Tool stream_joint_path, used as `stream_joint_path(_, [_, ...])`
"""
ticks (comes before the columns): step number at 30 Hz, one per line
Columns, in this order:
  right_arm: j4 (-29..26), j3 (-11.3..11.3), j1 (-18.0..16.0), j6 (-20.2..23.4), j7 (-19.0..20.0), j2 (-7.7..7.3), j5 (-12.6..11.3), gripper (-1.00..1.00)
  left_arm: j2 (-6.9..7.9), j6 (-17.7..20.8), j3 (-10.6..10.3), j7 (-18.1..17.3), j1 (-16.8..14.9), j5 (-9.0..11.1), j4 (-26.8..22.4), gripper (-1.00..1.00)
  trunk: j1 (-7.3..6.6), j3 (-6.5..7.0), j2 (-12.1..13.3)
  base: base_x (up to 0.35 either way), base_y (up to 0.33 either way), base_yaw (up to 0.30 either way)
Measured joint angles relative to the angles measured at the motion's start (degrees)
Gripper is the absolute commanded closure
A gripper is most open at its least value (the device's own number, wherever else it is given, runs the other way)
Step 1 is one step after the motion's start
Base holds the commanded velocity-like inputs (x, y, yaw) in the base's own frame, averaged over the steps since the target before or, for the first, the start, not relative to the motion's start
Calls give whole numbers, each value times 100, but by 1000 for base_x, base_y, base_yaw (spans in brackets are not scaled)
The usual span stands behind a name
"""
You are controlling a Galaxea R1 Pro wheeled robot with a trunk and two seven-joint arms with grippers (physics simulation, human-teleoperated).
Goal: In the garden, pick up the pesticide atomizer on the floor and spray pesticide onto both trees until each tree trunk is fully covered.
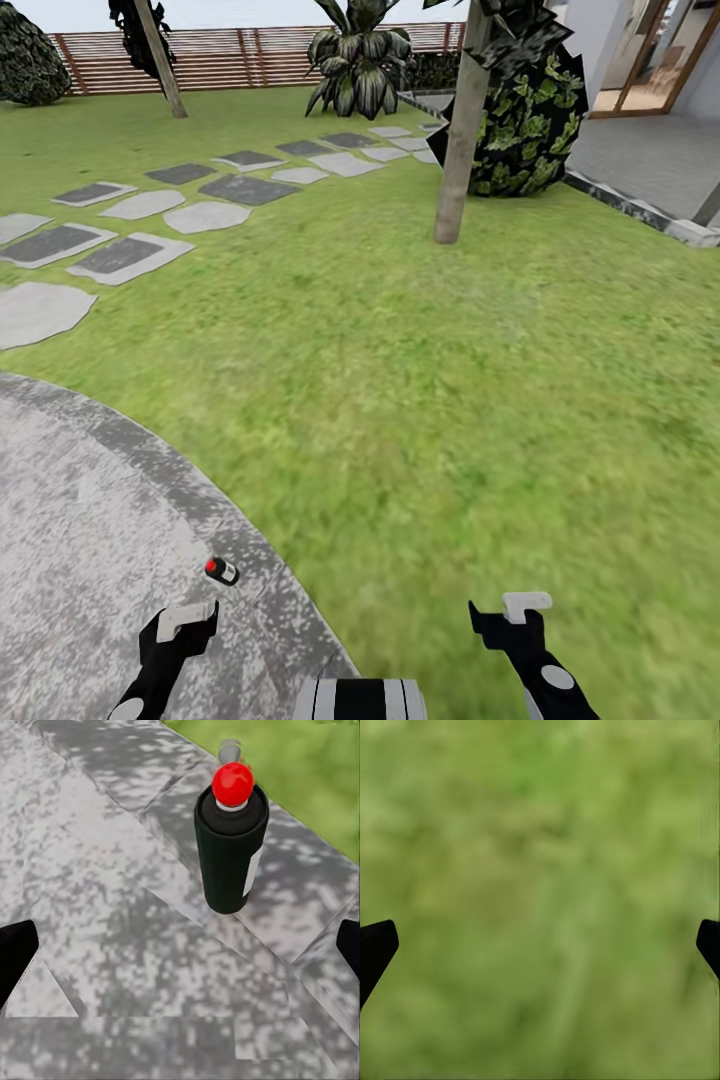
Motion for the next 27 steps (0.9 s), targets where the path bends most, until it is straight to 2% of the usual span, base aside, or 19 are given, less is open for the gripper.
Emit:
stream_joint_path(17, [0, 1, -1, -15, 1, -10, 4, -100, -19, -6, -1, 0, 0, 0, 4, -100, 2, -1, 0, 80, -15, 0])
stream_joint_path(21, [5, -11, 0, -513, -2, -24, 4, -100, -29, -17, 3, 0, 0, 0, 4, -100, 3, -1, 0, 6, -2, 0])
stream_joint_path(25, [-12, -17, 0, -1199, 1, -21, -5, -100, -34, -28, -2, 0, 0, -2, 4, -100, 3, -1, 0, 1, 0, 0])
stream_joint_path(27, [-75, -21, 0, -1274, 1, -20, -8, -100, -35, -26, -3, 0, 0, -2, 4, -100, 3, -1, 0, 0, 0, 0])
